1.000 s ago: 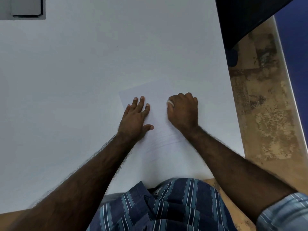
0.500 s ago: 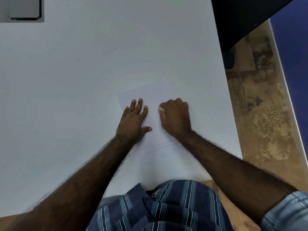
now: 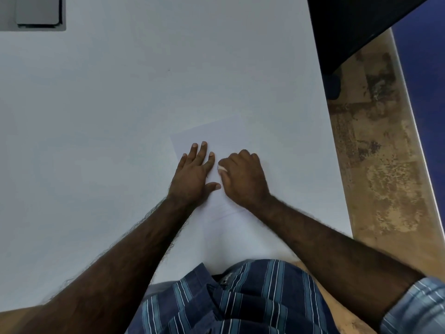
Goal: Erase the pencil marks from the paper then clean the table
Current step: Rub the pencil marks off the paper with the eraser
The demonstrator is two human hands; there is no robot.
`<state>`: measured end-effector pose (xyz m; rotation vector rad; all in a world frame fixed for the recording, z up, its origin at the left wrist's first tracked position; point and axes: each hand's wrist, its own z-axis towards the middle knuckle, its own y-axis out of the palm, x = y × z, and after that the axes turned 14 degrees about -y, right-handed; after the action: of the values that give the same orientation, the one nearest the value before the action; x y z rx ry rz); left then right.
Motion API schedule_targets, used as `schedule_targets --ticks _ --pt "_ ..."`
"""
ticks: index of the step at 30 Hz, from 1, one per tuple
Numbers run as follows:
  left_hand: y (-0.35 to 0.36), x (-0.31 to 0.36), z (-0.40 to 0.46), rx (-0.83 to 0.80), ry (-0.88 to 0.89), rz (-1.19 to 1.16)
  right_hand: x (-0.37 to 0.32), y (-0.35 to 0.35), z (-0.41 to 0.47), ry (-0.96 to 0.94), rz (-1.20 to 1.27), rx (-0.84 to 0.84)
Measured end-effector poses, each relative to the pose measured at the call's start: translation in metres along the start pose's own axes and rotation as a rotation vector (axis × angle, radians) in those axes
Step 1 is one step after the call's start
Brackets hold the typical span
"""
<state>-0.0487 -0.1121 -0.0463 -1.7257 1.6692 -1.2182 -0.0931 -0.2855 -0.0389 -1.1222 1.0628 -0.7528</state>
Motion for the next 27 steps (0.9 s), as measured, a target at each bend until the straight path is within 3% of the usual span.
schedule_targets --ticks 2,7,9,13,15,19,24,27 --pt "0.001 -0.001 0.001 0.01 0.004 -0.002 0.009 -0.002 0.001 0.012 -0.025 0.018" --pt "0.002 -0.001 0.0 0.009 0.005 0.011 0.049 -0.013 0.026 0.341 -0.058 0.158" --pt "0.001 0.0 -0.001 0.01 0.005 0.013 0.039 -0.01 0.025 0.267 -0.037 0.138" --pt "-0.001 0.0 -0.001 -0.002 0.011 0.009 0.015 -0.002 0.009 -0.073 -0.007 0.003" --pt "-0.001 -0.001 -0.001 0.01 0.007 0.012 0.027 -0.003 0.016 -0.043 -0.05 0.041" --pt "0.0 0.0 -0.002 0.006 0.001 0.027 0.051 -0.011 0.038 0.237 -0.063 0.136" --pt "-0.001 0.0 -0.002 0.013 0.012 0.019 0.015 0.003 0.031 -0.029 -0.006 0.027" --pt "-0.001 0.0 -0.002 0.017 0.009 0.025 0.032 -0.003 0.04 0.066 -0.052 0.064"
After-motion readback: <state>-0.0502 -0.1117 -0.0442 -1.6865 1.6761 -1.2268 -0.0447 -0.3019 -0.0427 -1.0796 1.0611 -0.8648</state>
